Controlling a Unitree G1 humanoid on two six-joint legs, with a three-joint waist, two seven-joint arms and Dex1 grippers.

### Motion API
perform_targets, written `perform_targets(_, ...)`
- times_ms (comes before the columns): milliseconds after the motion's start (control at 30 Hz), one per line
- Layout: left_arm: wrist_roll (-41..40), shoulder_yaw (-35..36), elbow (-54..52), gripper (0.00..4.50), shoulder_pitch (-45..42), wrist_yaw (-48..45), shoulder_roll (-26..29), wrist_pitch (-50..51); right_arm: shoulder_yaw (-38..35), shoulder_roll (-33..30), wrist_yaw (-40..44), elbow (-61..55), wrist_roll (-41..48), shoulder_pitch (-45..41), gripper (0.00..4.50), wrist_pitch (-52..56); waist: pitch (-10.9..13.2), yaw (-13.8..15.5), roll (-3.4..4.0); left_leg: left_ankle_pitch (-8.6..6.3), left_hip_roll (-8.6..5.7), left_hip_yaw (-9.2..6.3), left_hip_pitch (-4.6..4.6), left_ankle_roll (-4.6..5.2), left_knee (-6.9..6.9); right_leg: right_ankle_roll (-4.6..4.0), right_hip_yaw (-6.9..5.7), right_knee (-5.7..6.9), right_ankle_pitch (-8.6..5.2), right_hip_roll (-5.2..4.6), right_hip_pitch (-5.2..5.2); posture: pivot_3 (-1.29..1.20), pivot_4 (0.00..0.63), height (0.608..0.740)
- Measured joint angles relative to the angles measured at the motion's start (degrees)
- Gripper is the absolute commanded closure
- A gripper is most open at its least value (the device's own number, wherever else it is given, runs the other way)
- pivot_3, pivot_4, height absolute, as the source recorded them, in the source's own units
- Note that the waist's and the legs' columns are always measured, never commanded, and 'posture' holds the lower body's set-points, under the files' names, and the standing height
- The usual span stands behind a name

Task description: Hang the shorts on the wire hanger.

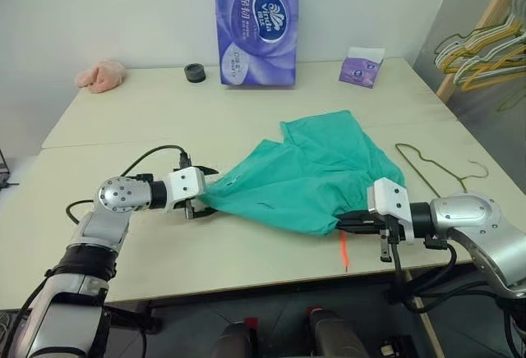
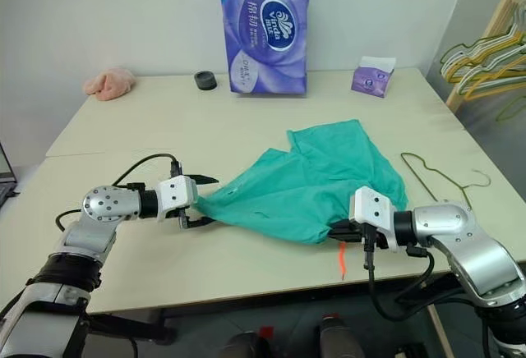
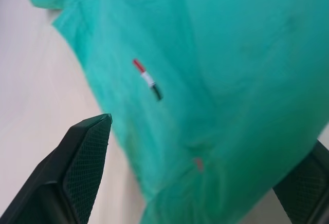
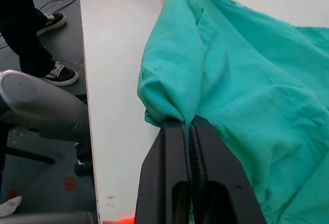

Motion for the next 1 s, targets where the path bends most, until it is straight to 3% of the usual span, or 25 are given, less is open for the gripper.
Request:
perform_targets(400,3.2,-4.5,1.5,4.38,0.6,-4.5,2.0,-6.1,-0.5,-0.2,0.2,-0.9,2.1,0.6,4.50,0.4,0.0,-0.8,0.01,-0.02,0.01,-0.07,-0.02,0.00,-0.01,0.00,0.01,0.02,0.00,0.00,-0.01,-0.22,0.124,0.740)
perform_targets(533,-1.1,-5.4,-6.5,4.48,4.5,-13.4,5.8,-0.8,-1.1,-6.2,4.9,-1.2,4.4,1.8,4.50,1.4,0.0,-0.9,0.05,-0.04,0.00,0.03,-0.02,0.01,-0.01,0.01,0.00,0.00,0.00,-0.01,-0.01,-0.22,0.124,0.740)
perform_targets(633,-8.2,-6.7,-19.2,4.48,10.0,-21.8,8.9,11.5,-1.2,-11.3,10.3,2.3,4.3,1.4,4.50,0.1,0.1,-1.2,0.05,-0.06,0.00,0.09,-0.01,0.04,0.02,0.03,0.01,-0.02,-0.02,-0.02,0.00,-0.20,0.119,0.740)
perform_targets(767,-16.1,-7.5,-31.7,4.48,8.8,-26.7,10.4,25.8,2.9,-14.2,18.6,17.0,-0.5,-10.4,4.50,-4.9,0.3,-1.4,0.15,-0.05,0.00,0.21,0.05,0.05,0.06,0.05,-0.01,-0.03,-0.03,-0.01,0.02,-0.19,0.109,0.740)
perform_targets(867,-17.1,-6.8,-29.3,4.48,1.2,-24.1,6.5,31.4,7.4,-9.6,20.3,31.7,-6.7,-23.9,4.50,-9.3,0.3,-1.8,0.16,-0.05,0.01,0.22,0.10,0.05,0.06,0.08,0.00,-0.01,-0.04,0.10,0.05,-0.18,0.100,0.740)
perform_targets(1000,-13.3,-6.2,-14.4,4.48,-13.8,-10.6,-5.6,31.5,14.6,3.4,13.7,62.6,-20.4,-45.4,4.50,-24.0,0.4,-2.3,0.12,-0.04,-0.03,0.27,-0.07,0.03,0.12,-0.11,0.10,0.09,0.25,0.06,-0.15,-0.17,0.090,0.740)
